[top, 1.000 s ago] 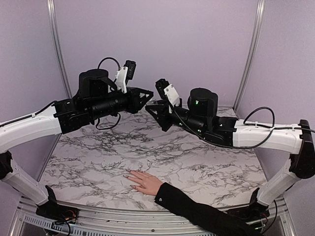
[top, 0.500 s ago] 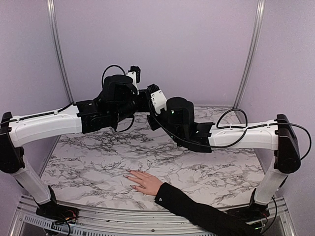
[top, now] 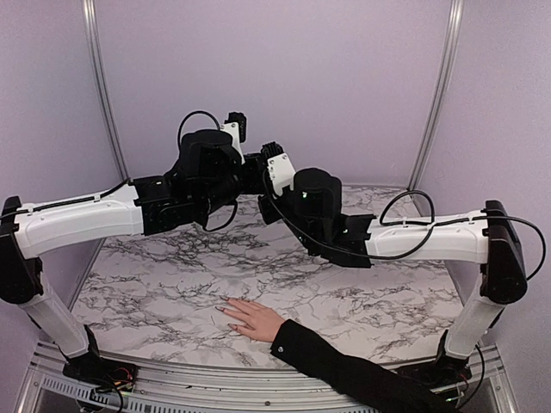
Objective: Paint the nails
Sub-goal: Unscrew the nail polish bottle.
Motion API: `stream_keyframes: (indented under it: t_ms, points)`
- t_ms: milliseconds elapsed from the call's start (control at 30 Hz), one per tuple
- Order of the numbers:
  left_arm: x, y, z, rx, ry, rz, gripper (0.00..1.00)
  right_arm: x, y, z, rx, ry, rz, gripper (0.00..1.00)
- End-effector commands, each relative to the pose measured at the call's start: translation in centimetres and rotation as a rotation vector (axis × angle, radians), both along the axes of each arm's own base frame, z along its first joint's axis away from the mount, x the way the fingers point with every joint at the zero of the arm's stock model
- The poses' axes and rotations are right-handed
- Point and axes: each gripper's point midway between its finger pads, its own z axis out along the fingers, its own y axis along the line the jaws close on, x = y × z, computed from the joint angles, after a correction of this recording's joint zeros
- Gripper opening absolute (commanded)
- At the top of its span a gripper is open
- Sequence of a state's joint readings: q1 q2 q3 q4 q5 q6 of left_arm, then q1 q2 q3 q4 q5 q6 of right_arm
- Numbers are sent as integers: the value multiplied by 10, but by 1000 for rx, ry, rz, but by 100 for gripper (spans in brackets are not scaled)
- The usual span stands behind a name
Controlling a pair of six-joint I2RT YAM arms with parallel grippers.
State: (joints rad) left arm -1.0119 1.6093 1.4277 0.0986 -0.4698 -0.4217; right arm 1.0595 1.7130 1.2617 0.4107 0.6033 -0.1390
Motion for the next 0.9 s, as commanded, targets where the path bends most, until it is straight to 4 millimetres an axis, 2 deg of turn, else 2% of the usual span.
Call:
stream_keyframes:
  t_ms: [0,133,267,433,567,667,867]
  points:
    - [-24,-3,32,-18,-57,-104,46,-2,-8,28,80,2,53,0]
    - [-32,11,57,-54,-96,-237,66,-9,-6,26,93,61,188,0]
    - [-53,29,69,-65,-147,-432,77,-31,-7,34,116,94,394,0]
    - [-90,49,78,-79,-218,-689,79,-87,-7,63,190,104,794,0]
    - [-131,53,88,-91,-297,-909,78,-129,-5,83,185,94,1022,0]
    - [-154,52,101,-121,-333,-1036,77,-151,-4,90,181,124,1149,0]
    - [-173,38,123,-168,-357,-1174,75,-181,-6,105,237,193,1338,0]
